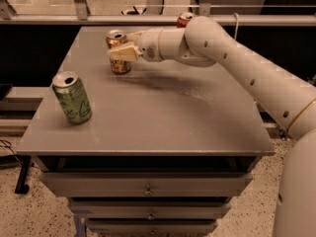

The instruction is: Move orange can near coke can

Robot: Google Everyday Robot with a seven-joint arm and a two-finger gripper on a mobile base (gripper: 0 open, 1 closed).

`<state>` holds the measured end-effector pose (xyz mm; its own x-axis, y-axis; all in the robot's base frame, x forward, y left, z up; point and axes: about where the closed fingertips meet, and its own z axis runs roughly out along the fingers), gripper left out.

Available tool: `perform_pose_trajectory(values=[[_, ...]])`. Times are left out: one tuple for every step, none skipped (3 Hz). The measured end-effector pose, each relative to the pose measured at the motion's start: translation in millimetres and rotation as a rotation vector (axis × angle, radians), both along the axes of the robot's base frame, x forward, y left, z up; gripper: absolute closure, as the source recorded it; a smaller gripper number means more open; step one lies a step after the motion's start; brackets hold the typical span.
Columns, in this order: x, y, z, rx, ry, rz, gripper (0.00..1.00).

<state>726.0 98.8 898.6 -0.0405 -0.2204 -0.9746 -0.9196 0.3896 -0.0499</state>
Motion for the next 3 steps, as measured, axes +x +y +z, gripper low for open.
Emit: perform_pose_trajectory(values=[[-2.8,-5.2,-1.4,0.013,0.012,-0.005,0.64],[-9.3,-24.0,12.1,0.014,-0.002,-0.01,0.87],[-10.2,-75.2,35.2,-0.019,-0.047,-0.037,1.0]])
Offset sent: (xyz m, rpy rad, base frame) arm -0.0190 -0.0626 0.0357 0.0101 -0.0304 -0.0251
